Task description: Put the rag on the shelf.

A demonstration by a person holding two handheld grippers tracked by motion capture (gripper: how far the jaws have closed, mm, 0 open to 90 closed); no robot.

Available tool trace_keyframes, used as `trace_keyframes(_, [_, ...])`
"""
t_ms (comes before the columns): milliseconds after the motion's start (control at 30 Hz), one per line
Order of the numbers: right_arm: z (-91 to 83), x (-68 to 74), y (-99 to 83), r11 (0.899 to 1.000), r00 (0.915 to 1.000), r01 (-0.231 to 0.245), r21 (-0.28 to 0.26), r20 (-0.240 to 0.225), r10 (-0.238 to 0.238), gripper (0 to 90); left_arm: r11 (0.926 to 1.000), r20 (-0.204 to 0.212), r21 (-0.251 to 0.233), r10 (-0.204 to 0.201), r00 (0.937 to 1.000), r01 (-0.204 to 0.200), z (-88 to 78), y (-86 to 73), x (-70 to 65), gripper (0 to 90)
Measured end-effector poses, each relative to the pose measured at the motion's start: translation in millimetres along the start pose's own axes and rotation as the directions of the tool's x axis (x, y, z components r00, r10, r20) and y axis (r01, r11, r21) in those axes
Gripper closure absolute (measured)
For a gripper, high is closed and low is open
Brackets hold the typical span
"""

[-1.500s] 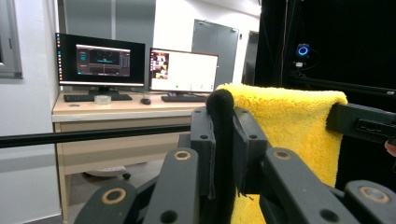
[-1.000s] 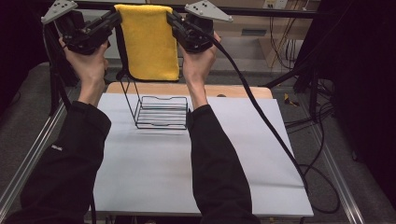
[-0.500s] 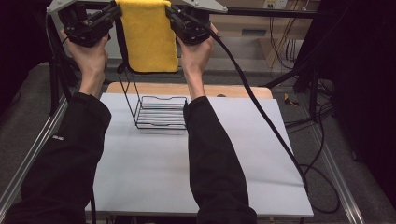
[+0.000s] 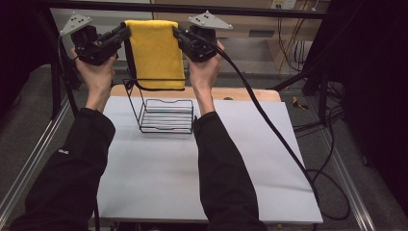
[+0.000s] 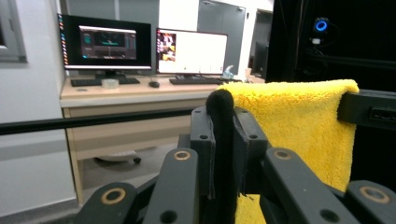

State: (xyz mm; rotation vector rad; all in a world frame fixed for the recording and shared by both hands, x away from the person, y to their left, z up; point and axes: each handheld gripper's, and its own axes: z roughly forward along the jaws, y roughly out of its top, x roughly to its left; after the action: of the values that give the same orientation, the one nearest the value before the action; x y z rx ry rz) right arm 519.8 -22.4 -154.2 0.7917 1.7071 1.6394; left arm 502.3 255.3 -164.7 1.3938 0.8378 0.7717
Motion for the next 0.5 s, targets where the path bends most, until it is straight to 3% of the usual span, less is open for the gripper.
trace_keyframes(233, [-10.8, 1.6, -14.6, 1.0, 0.9998, 0.001, 0.025, -0.02, 0.0, 83.4, 0.9996, 0.027, 0.028, -0.006, 0.9996, 0.006, -10.0, -17.4, -5.1, 79.4])
trace_keyframes(500, [-17.1, 6.0, -24.7, 0.999, 0.9993, 0.002, 0.046, -0.038, 0.0, 83.2, 0.9988, 0.042, 0.049, -0.004, 0.9991, 0.002, -19.4, -25.5, -7.3, 79.3])
